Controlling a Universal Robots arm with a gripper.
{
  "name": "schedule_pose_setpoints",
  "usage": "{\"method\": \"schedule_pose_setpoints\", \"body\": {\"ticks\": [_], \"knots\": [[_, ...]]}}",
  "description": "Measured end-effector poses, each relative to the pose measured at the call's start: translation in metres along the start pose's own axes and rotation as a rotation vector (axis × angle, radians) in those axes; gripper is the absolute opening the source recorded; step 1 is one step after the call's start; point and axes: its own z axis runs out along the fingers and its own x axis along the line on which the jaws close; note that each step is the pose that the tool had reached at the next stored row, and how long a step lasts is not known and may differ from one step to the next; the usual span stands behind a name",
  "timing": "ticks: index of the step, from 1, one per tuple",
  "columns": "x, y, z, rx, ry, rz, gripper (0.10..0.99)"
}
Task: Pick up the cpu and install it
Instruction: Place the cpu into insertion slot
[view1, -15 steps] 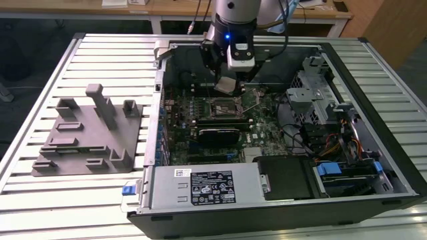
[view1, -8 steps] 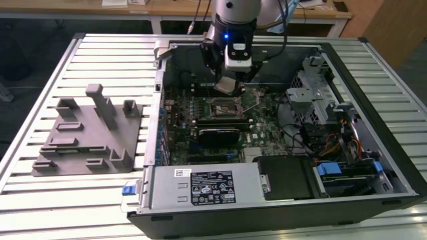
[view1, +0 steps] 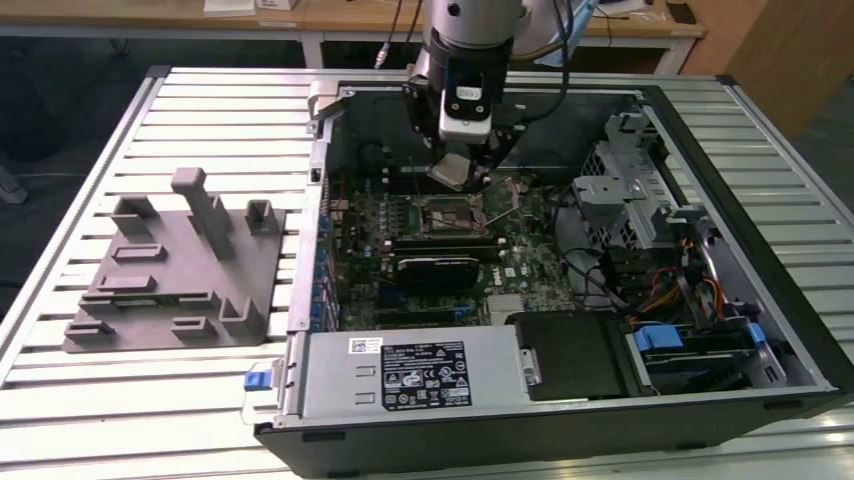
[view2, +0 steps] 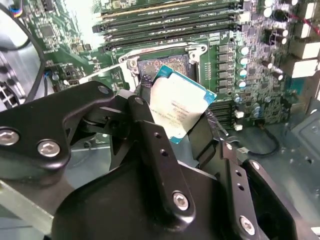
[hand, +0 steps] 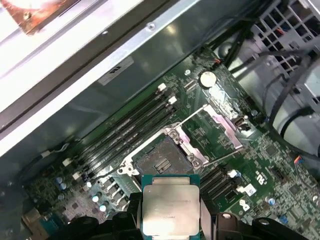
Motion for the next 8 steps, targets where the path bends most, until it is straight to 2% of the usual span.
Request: {"method": "schedule_pose_setpoints", "body": {"ticks": [8], "knots": [[0.0,0.0,0.0003,-0.001,-0.0034,0.106,0.541]]}}
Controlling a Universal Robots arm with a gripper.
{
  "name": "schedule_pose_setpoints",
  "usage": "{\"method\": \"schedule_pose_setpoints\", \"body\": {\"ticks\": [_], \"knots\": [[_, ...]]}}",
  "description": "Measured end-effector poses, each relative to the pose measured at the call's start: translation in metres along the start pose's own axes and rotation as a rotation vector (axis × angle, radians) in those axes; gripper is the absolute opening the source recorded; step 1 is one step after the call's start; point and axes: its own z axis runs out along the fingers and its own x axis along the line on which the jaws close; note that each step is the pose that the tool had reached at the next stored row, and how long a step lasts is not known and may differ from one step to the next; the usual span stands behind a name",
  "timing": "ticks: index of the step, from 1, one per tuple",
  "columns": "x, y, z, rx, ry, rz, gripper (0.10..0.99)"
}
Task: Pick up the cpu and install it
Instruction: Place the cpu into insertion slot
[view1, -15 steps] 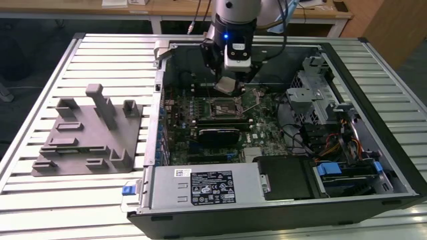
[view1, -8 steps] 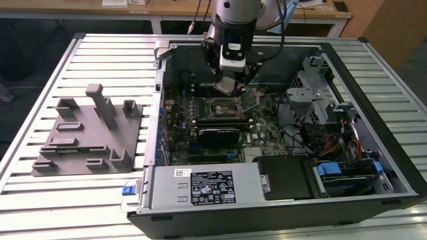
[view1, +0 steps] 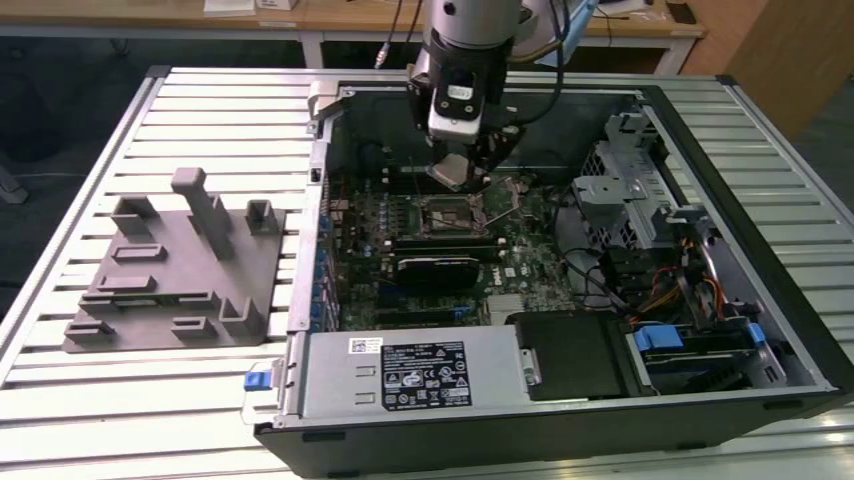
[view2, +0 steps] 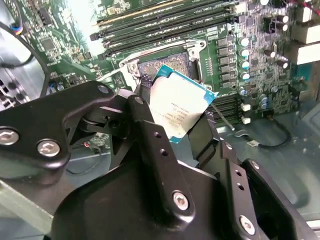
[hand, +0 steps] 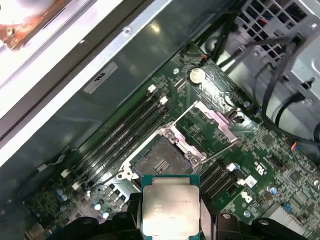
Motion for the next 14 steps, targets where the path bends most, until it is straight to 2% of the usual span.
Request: {"method": "schedule_pose_setpoints", "body": {"ticks": [14], "knots": [[0.0,0.0,0.0005,-0.001,-0.0063,0.189,0.541]]}}
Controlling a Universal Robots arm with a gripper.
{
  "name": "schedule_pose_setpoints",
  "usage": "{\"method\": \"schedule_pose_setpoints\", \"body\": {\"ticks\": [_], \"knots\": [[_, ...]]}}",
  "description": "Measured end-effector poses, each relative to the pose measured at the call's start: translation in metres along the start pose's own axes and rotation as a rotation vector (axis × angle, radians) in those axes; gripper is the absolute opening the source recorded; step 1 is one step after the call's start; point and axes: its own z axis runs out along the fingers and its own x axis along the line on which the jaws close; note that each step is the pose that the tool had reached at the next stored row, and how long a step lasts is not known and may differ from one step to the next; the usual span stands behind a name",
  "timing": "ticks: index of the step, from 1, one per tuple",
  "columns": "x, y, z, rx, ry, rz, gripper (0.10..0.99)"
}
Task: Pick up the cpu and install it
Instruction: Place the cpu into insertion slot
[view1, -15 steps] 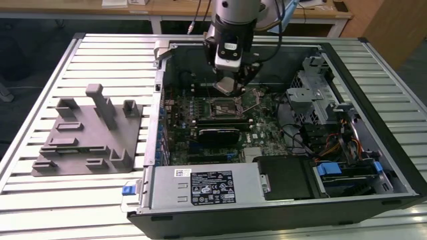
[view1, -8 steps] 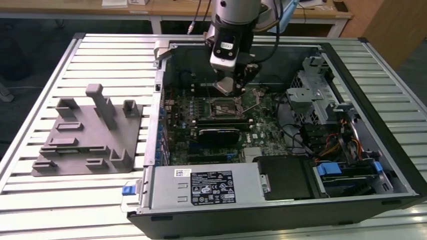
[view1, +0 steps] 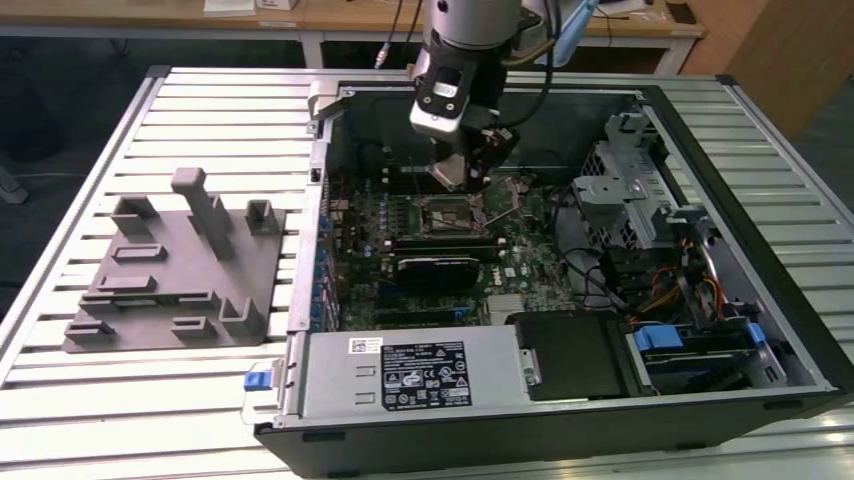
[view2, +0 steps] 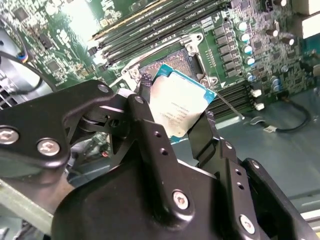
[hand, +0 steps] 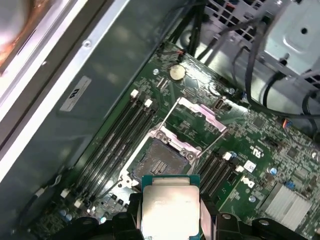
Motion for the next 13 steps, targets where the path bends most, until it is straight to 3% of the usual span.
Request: {"method": "schedule_pose_setpoints", "body": {"ticks": [13], "knots": [[0.0,0.0,0.0005,-0.002,-0.0059,0.179,0.541]]}}
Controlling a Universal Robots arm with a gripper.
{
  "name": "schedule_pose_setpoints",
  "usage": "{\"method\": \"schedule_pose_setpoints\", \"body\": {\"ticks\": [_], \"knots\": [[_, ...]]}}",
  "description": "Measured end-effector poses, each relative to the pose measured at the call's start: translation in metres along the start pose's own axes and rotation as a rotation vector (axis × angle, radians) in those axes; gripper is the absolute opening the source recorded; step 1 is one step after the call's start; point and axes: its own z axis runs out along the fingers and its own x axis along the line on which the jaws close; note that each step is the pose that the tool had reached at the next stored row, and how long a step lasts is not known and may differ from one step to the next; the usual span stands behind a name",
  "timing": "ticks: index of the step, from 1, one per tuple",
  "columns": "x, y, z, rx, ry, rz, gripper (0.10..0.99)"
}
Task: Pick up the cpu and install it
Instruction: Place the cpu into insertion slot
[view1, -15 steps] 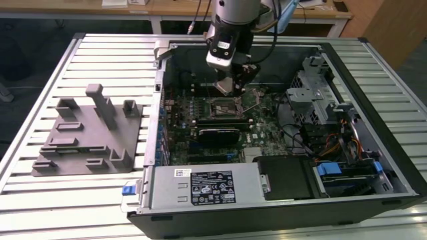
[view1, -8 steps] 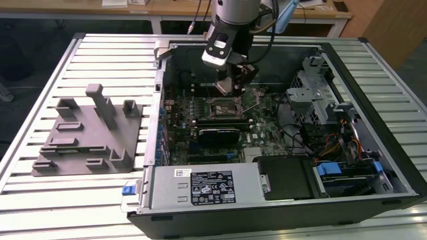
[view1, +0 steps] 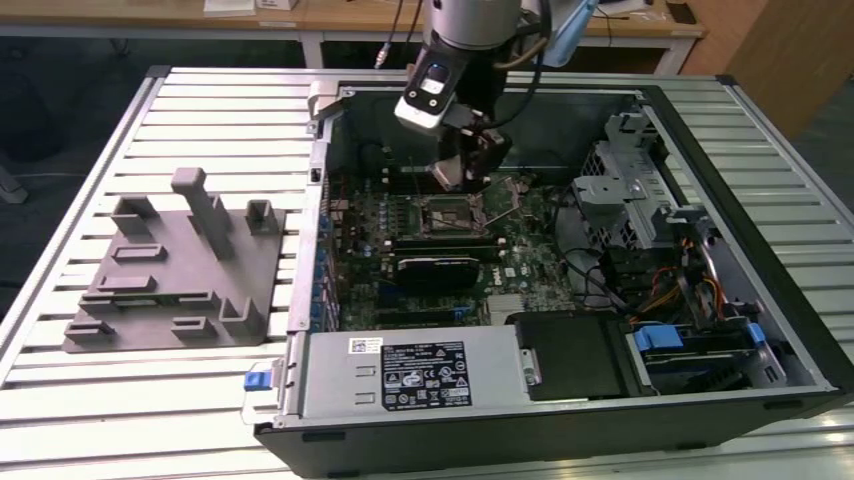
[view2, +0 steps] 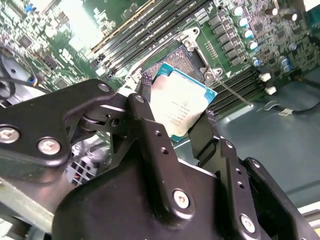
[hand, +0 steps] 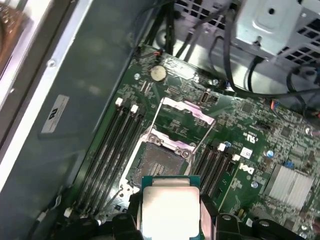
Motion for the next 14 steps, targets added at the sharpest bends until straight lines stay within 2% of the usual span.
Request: {"method": "schedule_pose_setpoints", "body": {"ticks": [14], "knots": [[0.0,-0.0001,0.0017,-0.002,-0.0083,0.248,0.541]]}}
